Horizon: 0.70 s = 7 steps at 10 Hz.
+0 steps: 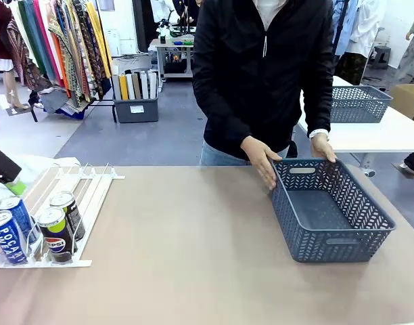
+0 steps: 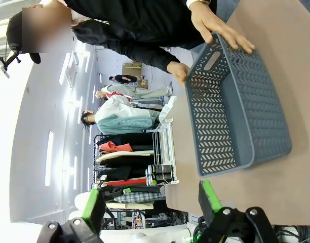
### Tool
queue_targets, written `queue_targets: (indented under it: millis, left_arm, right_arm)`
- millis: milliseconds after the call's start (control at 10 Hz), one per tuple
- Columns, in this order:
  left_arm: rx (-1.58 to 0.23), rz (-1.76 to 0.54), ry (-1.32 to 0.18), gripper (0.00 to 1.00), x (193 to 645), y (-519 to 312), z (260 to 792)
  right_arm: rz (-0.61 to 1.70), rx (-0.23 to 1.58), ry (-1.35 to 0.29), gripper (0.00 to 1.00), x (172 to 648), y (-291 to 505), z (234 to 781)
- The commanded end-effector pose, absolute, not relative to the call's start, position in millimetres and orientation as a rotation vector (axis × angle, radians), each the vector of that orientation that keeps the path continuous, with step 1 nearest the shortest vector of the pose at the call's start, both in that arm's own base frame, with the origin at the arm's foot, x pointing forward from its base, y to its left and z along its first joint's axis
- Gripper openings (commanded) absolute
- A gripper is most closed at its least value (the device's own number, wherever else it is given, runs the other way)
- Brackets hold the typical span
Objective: Retrieve and store the cans from the dispenser.
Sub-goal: Pick up one can from the Automatic Can Dispenser and place it in the middle of the table.
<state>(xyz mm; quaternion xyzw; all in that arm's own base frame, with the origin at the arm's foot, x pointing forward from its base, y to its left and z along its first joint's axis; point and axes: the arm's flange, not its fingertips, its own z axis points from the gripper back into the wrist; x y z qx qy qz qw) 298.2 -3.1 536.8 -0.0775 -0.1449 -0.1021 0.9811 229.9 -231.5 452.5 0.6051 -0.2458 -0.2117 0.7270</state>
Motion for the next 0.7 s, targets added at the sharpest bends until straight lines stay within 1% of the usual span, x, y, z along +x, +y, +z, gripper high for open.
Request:
queue_targets:
  millis: [0,100,200,300,600]
  left_arm:
    - [-0.1,-0.177,-0.283,1.0,310.8,-26.3,518.8]
    - [-0.11,-0.166,-0.259,1.0,326.3,-40.9,503.8]
    - [-0.13,-0.184,-0.24,1.0,330.2,-47.1,497.5]
    - [-0.088,-0.112,-0.251,1.0,341.5,-57.7,482.9]
    - [-0.044,-0.061,-0.144,1.0,358.6,-61.6,457.7]
  right_arm:
    - [-0.45,1.322,-0.533,1.0,225.0,-232.2,453.1]
    - [-0.45,1.322,-0.533,1.0,225.0,-232.2,453.1]
    - [-0.45,1.322,-0.533,1.0,225.0,-232.2,453.1]
    - [-0.45,1.322,-0.533,1.0,225.0,-232.2,453.1]
    - [-0.45,1.322,-0.533,1.0,225.0,-232.2,453.1]
